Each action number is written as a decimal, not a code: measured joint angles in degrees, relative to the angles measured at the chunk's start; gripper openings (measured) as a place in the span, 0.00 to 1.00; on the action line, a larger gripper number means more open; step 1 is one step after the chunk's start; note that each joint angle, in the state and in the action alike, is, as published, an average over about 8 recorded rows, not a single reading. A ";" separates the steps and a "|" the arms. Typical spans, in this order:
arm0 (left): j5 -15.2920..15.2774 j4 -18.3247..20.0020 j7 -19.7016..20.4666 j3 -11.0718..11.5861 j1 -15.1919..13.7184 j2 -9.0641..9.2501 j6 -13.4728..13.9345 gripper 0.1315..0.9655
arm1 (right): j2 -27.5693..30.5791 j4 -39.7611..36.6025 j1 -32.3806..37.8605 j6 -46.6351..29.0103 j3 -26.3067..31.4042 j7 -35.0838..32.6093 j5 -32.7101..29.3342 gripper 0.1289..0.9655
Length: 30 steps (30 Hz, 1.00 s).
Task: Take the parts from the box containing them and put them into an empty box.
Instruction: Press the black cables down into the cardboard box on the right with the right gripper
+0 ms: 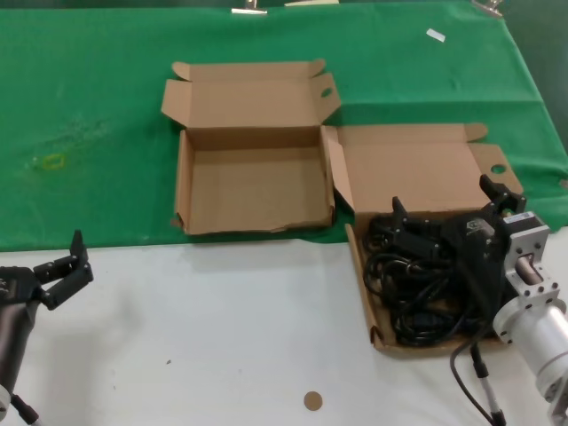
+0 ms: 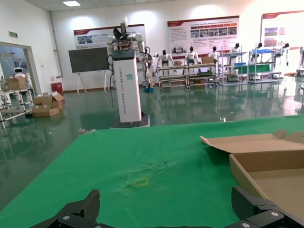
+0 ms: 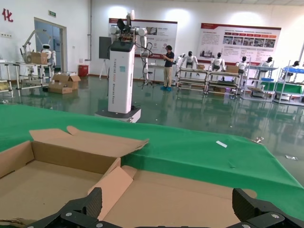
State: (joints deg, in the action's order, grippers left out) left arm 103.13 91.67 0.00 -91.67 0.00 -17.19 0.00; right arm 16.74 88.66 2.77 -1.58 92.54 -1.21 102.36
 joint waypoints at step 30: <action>0.00 0.00 0.00 0.00 0.00 0.00 0.00 0.92 | -0.03 -0.06 0.04 0.04 0.01 0.04 0.04 1.00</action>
State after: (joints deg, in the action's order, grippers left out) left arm 103.13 91.67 0.00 -91.67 0.00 -17.19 0.00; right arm 16.70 88.60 2.81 -1.53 92.56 -1.17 102.40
